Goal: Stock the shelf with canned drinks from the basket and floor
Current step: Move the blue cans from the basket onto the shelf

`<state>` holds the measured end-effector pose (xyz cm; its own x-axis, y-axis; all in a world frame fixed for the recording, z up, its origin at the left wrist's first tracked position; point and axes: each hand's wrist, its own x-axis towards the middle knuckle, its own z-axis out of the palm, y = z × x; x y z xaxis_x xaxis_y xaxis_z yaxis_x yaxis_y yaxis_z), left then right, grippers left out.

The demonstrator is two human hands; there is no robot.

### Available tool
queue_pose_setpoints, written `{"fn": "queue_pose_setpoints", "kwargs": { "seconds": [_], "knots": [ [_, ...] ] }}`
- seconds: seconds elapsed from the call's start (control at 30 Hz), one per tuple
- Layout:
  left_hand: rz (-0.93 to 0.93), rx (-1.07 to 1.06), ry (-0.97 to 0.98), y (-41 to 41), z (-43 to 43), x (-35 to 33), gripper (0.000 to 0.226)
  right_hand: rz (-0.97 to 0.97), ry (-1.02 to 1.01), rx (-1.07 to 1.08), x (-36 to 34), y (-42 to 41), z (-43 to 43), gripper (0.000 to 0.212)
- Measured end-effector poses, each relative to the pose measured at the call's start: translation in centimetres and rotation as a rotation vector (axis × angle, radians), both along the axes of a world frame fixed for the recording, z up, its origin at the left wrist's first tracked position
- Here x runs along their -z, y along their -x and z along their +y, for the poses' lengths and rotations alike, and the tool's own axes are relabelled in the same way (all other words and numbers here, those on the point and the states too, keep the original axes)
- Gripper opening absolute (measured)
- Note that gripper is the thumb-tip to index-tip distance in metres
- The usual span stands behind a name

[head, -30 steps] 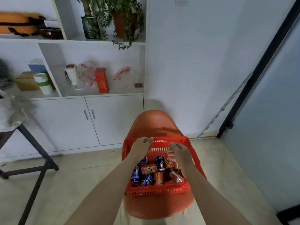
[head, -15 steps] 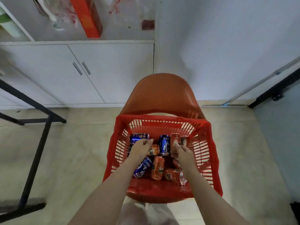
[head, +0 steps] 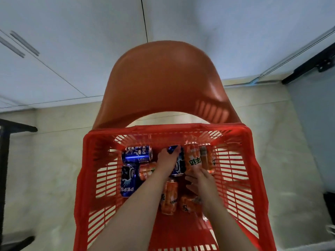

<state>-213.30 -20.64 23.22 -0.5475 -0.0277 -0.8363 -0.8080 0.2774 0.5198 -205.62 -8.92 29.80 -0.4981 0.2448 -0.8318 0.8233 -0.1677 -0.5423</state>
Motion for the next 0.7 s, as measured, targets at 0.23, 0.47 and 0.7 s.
{"fn": "queue_pose_setpoints", "kwargs": {
  "seconds": [0.23,0.47,0.7],
  "knots": [
    [-0.082,0.097,0.004,2.6,0.1,3.3,0.049,-0.002,0.021,0.118,3.2,0.9,0.8,0.03],
    [-0.172,0.134,-0.078,3.6,-0.3,3.9,0.049,-0.021,0.027,0.232,4.9,-0.1,0.9,0.036],
    [-0.125,0.369,-0.145,3.7,0.0,3.4,0.027,-0.02,0.015,0.324,5.1,-0.7,1.2,0.03]
  ]
}}
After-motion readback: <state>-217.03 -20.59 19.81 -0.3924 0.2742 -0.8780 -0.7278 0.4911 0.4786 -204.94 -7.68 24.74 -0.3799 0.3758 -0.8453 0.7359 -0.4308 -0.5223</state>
